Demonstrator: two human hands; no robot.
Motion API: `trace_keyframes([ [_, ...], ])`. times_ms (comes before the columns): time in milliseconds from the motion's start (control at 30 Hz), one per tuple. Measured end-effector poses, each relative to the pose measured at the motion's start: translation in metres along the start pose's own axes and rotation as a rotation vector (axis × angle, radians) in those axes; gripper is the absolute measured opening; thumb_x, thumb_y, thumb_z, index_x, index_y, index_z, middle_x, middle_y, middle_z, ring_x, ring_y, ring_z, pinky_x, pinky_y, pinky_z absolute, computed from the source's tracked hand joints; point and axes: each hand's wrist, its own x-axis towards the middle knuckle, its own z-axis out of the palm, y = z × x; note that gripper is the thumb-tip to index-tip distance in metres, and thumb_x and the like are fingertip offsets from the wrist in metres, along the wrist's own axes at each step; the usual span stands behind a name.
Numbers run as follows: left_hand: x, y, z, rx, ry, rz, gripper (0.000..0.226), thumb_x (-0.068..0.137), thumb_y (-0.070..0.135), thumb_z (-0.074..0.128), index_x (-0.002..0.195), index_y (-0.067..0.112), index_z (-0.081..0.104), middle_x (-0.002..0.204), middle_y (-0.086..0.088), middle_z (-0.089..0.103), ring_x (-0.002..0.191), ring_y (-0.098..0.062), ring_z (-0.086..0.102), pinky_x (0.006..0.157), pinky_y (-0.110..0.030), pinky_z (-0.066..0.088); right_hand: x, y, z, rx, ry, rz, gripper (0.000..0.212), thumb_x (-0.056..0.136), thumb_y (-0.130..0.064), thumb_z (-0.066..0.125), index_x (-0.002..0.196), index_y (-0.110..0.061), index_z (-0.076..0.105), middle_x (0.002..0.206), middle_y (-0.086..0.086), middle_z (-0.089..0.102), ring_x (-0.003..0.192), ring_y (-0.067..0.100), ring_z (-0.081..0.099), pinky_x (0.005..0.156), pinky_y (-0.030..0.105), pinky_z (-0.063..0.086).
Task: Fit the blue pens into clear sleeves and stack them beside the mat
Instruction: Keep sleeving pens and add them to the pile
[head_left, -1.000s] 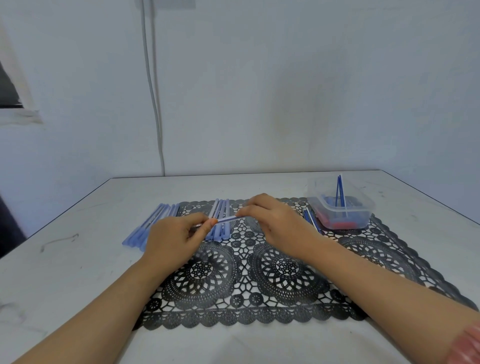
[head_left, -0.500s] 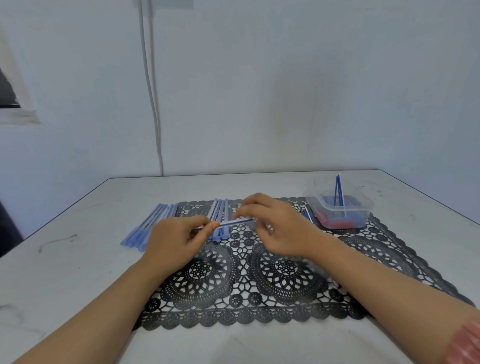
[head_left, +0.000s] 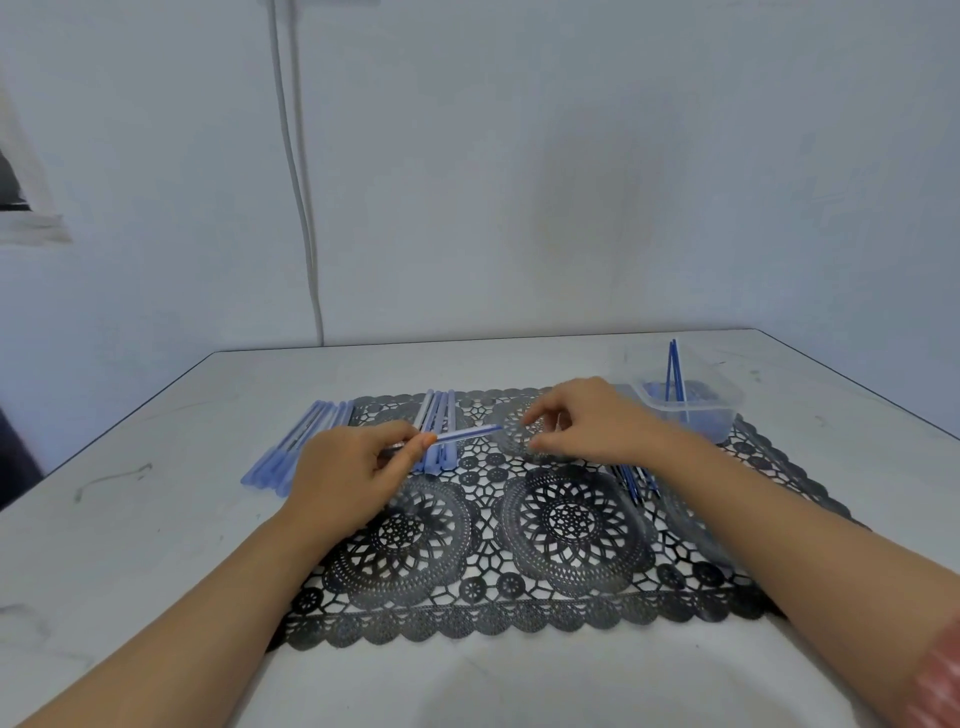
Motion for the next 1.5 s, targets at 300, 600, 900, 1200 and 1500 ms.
trace_keyframes([
  [300, -0.002, -0.001, 0.001, -0.032, -0.038, -0.023, 0.043, 0.081, 0.066, 0.037, 0.082, 0.038, 0.069, 0.050, 0.033, 0.052, 0.052, 0.013, 0.051, 0.048, -0.014, 0.027, 0.002, -0.009, 0.017, -0.039, -0.014, -0.004, 0.017, 0.086, -0.011, 0.063, 0.101, -0.014, 0.072, 0.099, 0.001, 0.071, 0.078, 0.002, 0.056, 0.074, 0.011, 0.038],
  [600, 0.001, -0.003, 0.002, -0.125, -0.054, -0.045, 0.021, 0.082, 0.051, 0.048, 0.081, 0.038, 0.064, 0.044, 0.012, 0.052, 0.044, -0.006, 0.050, 0.046, -0.009, 0.033, -0.001, -0.017, 0.012, 0.523, 0.200, 0.042, 0.016, 0.086, -0.010, 0.065, 0.099, -0.015, 0.073, 0.074, 0.005, 0.069, 0.061, 0.011, 0.053, 0.059, 0.021, 0.044],
  [900, 0.000, -0.006, 0.004, -0.176, -0.045, -0.008, 0.019, 0.082, 0.047, 0.052, 0.086, 0.035, 0.067, 0.051, 0.006, 0.058, 0.049, -0.016, 0.052, 0.047, -0.013, 0.037, -0.002, -0.018, 0.017, 0.629, 0.213, -0.031, 0.019, 0.083, -0.005, 0.066, 0.098, -0.015, 0.072, 0.083, 0.005, 0.071, 0.066, 0.008, 0.061, 0.070, 0.021, 0.054],
  [1200, 0.000, -0.008, 0.004, -0.201, -0.052, -0.010, 0.031, 0.082, 0.052, 0.050, 0.090, 0.031, 0.071, 0.054, 0.004, 0.062, 0.048, -0.017, 0.053, 0.047, -0.025, 0.042, -0.004, -0.022, 0.018, 0.561, 0.221, -0.090, 0.018, 0.083, -0.005, 0.066, 0.096, -0.016, 0.072, 0.075, 0.002, 0.069, 0.059, 0.007, 0.060, 0.068, 0.021, 0.055],
  [1500, 0.001, -0.006, 0.003, -0.205, -0.022, 0.026, 0.025, 0.083, 0.047, 0.052, 0.088, 0.030, 0.070, 0.055, 0.006, 0.060, 0.050, -0.017, 0.053, 0.047, -0.016, 0.039, -0.002, -0.024, 0.023, 0.779, 0.180, -0.087, 0.012, 0.093, -0.014, 0.054, 0.102, -0.017, 0.061, 0.065, 0.009, 0.066, 0.056, 0.020, 0.057, 0.051, 0.028, 0.048],
])
